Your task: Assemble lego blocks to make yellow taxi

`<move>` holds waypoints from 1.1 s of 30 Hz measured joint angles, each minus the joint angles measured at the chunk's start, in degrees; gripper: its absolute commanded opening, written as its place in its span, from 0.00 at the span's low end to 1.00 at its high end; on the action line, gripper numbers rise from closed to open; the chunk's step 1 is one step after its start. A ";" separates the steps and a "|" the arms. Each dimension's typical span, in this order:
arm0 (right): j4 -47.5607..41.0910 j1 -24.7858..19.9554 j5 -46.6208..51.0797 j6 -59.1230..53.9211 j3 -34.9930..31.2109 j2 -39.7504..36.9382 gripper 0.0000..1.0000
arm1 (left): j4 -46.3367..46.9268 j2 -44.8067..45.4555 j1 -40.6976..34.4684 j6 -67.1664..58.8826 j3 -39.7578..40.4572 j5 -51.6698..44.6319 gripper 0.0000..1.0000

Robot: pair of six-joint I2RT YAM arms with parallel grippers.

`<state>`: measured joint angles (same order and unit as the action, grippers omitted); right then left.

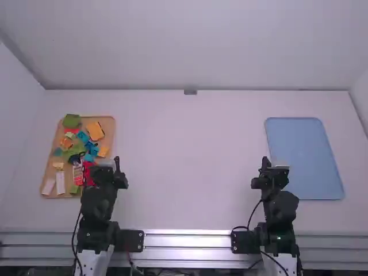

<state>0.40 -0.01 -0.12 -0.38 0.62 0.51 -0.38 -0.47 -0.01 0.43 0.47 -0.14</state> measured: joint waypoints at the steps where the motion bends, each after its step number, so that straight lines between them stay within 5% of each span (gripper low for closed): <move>1: 0.07 0.00 -0.04 -0.02 0.00 0.02 0.00 | -0.09 0.00 0.00 0.00 0.00 0.02 0.01; 14: -0.33 0.00 -2.14 -0.15 1.44 5.09 0.09 | 1.03 -3.43 0.02 0.02 1.20 0.02 0.09; 33: -1.07 4.98 -12.57 -8.76 28.22 37.97 0.40 | 6.34 -26.03 0.24 4.59 20.22 2.58 0.41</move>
<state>-0.67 4.97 -12.69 -9.15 28.84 38.48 5.96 -26.50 0.23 5.02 20.69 2.44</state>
